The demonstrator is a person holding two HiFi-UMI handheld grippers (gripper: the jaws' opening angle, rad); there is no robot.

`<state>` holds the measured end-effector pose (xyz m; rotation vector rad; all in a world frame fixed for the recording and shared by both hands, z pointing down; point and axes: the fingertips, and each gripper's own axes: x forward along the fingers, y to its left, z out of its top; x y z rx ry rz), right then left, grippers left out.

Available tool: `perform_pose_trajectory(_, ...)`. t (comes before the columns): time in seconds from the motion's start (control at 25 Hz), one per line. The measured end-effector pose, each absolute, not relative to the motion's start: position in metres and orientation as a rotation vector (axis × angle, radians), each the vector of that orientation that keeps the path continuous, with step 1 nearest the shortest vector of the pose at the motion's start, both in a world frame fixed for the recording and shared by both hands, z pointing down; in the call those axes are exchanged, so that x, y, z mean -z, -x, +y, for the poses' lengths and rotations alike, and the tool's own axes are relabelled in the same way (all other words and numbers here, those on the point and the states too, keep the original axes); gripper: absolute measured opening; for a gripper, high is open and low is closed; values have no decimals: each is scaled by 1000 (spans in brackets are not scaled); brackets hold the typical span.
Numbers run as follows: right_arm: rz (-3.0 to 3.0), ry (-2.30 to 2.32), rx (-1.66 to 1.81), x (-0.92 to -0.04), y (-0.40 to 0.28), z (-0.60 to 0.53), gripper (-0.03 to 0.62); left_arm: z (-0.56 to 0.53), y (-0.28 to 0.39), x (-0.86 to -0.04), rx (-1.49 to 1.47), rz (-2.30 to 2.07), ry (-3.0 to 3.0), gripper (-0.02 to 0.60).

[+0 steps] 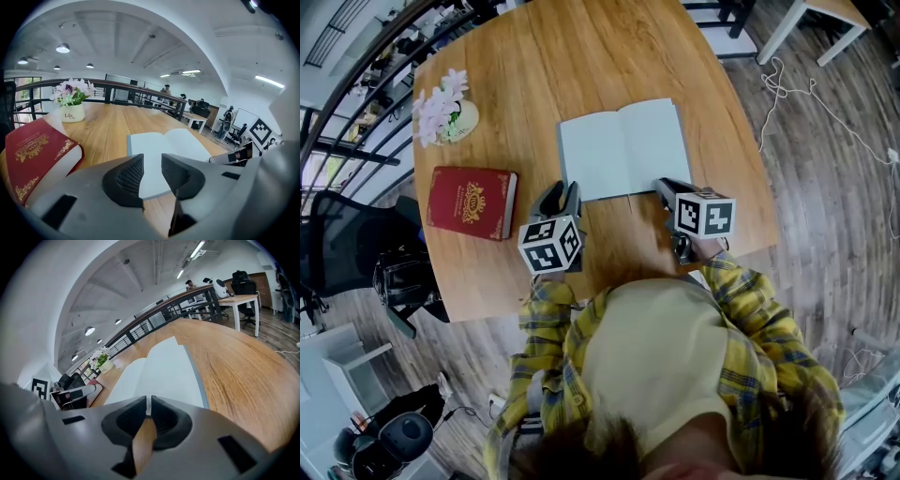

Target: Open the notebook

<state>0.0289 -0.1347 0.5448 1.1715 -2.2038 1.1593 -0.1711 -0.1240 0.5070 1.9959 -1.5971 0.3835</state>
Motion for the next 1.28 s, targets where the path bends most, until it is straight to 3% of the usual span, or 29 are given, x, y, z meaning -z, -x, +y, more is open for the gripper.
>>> perform_pose_trajectory(0.4, -2257, -1174, -1111, -531, -25, -133, 89, -126, 141, -475, -287, -1596, -2130, 109)
perform_pose_trajectory(0.56, -2278, -1174, -1110, -527, -24, -132, 87, -120, 129, -470, -219, -1567, -2132, 74)
perform_pose_trajectory(1.28, -2376, -1211, -918, -488, -26, -128, 75, -112, 114, -468, -222, -1512, -2108, 41)
